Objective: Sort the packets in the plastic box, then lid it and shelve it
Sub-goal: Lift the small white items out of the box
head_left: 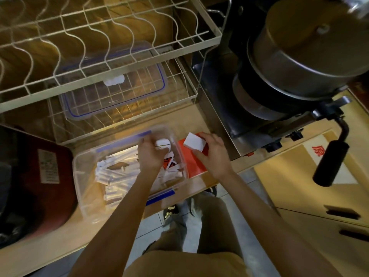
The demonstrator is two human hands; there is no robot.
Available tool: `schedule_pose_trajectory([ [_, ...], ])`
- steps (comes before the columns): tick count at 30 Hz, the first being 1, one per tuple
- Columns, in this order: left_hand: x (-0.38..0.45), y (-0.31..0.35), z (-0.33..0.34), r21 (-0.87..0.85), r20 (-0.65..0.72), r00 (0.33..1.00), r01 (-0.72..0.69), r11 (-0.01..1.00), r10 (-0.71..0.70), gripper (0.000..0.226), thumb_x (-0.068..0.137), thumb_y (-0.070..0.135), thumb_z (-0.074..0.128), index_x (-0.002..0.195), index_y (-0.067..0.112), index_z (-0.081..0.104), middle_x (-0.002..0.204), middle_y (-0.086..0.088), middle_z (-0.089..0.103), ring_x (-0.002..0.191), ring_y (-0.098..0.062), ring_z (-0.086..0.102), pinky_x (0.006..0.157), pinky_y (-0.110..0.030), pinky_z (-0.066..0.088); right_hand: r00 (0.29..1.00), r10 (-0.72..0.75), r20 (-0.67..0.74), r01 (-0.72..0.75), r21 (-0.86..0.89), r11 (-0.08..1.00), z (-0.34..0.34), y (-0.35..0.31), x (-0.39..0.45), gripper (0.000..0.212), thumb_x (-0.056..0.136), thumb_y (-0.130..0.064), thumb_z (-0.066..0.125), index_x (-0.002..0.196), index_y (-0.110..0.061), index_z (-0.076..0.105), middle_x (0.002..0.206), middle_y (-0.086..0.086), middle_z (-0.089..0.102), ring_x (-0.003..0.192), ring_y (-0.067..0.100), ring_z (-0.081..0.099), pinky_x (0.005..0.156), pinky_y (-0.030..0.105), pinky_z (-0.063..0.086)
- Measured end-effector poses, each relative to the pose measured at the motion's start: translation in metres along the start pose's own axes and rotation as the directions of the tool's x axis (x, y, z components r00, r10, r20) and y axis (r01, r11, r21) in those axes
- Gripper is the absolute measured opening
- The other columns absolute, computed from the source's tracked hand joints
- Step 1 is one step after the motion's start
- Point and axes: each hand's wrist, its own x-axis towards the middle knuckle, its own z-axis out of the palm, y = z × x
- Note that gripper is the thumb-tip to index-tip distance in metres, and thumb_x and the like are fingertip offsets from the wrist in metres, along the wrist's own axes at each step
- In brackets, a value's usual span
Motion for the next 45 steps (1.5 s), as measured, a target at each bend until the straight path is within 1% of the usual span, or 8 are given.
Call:
schedule_pose_trajectory([
  [10,-0.058,0.051,-0.058,-0.268,-0.060,0.984,-0.175,0.947,0.165,0.027,0.070,0.018,0.077,0.095,0.015,0.068,0.090,0.008,0.065,0.070,-0.003,0.059,0.063,-0.009,0.046,0.990,0.005,-0.140,0.031,0.251,0.968,-0.020,-0.006,-0.018,0.034,0.087,-0.016,0.058,0.121,-0.019,0.053,0.120,0.001,0.052,0.104,0.007,0.052,0.085,0.014,0.041],
  [13,-0.073,0.060,-0.054,-0.263,0.068,0.980,-0.162,0.951,0.185,0.033,0.069,0.020,0.078,0.100,0.018,0.068,0.089,0.002,0.069,0.077,-0.011,0.063,0.068,-0.015,0.050,0.995,0.066,-0.080,-0.014,0.523,0.852,-0.023,-0.008,-0.031,0.028,0.089,-0.013,0.057,0.115,-0.020,0.058,0.104,-0.009,0.057,0.089,-0.005,0.052,0.069,-0.002,0.041],
  [16,-0.082,0.063,-0.041,-0.273,0.143,0.963,-0.182,0.944,0.227,0.035,0.070,0.017,0.077,0.103,0.012,0.065,0.088,0.001,0.067,0.069,0.003,0.056,0.063,0.001,0.043,0.988,0.149,0.040,-0.133,0.712,0.689,-0.017,-0.004,-0.043,0.024,0.087,-0.008,0.059,0.107,-0.020,0.060,0.092,-0.009,0.060,0.087,0.007,0.058,0.074,0.010,0.047],
  [18,-0.087,0.063,-0.031,-0.247,0.178,0.948,-0.218,0.944,0.265,0.030,0.074,0.015,0.074,0.102,0.009,0.065,0.090,-0.005,0.069,0.069,-0.003,0.057,0.068,-0.005,0.043,0.978,0.204,0.050,-0.179,0.710,0.681,-0.011,0.002,-0.047,0.024,0.084,-0.004,0.062,0.103,-0.018,0.061,0.088,-0.006,0.061,0.083,0.013,0.060,0.074,0.024,0.050],
  [23,-0.090,0.050,-0.010,0.120,0.258,0.858,-0.484,0.867,0.444,0.030,0.079,0.027,0.065,0.108,0.021,0.065,0.115,-0.001,0.066,0.109,-0.018,0.054,0.092,-0.027,0.041,0.934,0.344,0.101,-0.318,0.676,0.665,-0.008,0.016,-0.054,0.026,0.081,-0.004,0.067,0.107,-0.005,0.063,0.086,0.000,0.058,0.073,0.008,0.056,0.053,0.006,0.048],
  [28,-0.089,0.043,0.001,0.248,0.278,0.825,-0.556,0.793,0.492,0.030,0.081,0.024,0.060,0.111,0.020,0.064,0.119,0.000,0.064,0.113,-0.019,0.050,0.095,-0.028,0.039,0.929,0.367,0.050,-0.326,0.582,0.745,0.000,0.018,-0.050,0.024,0.080,-0.010,0.070,0.103,-0.009,0.063,0.079,-0.007,0.059,0.081,0.016,0.059,0.068,0.019,0.049],
  [39,-0.086,0.040,-0.006,0.119,0.122,0.862,-0.506,0.855,0.493,0.029,0.085,0.017,0.058,0.113,0.018,0.062,0.122,-0.001,0.060,0.117,-0.020,0.048,0.098,-0.031,0.039,0.940,0.273,-0.205,-0.213,0.274,0.938,0.004,0.002,-0.045,0.021,0.087,-0.020,0.061,0.107,-0.014,0.062,0.102,-0.001,0.060,0.072,-0.001,0.050,0.058,0.004,0.034],
  [45,-0.066,0.009,-0.048,-0.107,0.109,0.944,-0.300,0.948,0.311,0.013,0.087,0.019,0.058,0.092,0.015,0.069,0.098,-0.005,0.070,0.090,-0.019,0.063,0.079,-0.034,0.050,0.989,-0.026,-0.146,0.056,0.205,0.977,-0.003,-0.035,-0.042,0.012,0.092,-0.018,0.053,0.098,-0.013,0.061,0.088,-0.010,0.055,0.074,-0.003,0.051,0.062,0.000,0.038],
])
